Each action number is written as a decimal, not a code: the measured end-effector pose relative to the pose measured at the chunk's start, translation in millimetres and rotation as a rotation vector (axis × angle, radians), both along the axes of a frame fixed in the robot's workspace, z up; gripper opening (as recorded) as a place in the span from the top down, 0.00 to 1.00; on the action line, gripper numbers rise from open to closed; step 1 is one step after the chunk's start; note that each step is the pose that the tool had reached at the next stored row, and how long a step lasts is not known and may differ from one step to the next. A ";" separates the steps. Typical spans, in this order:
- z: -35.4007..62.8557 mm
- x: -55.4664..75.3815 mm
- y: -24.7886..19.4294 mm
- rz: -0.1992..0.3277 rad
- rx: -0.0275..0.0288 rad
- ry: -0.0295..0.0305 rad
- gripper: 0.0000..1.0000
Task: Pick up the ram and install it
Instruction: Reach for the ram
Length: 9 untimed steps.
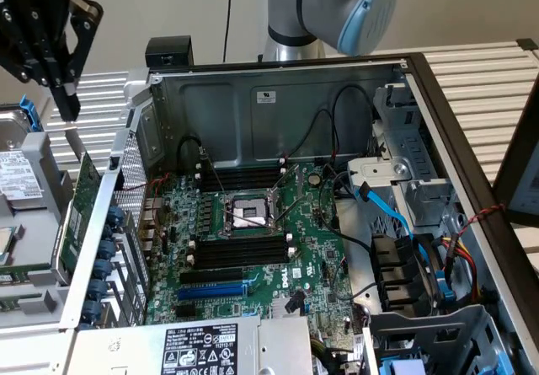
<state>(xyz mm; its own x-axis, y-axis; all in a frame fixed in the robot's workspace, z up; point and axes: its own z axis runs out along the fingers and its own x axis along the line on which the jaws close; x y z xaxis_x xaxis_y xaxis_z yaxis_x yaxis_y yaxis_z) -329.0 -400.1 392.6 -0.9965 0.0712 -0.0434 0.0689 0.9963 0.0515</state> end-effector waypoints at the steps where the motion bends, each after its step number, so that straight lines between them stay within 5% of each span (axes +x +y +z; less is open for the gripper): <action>1: 0.0 -4.7 -0.1 0.000 0.0000 -0.0002 0.90; 9: 0.0 -41.1 -1.3 0.000 0.0000 -0.0004 0.90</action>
<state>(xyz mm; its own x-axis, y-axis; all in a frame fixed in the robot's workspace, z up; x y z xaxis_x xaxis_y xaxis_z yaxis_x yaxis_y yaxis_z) -370.1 -401.4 392.6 -0.9965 0.0712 -0.0439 0.0689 0.9963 0.0516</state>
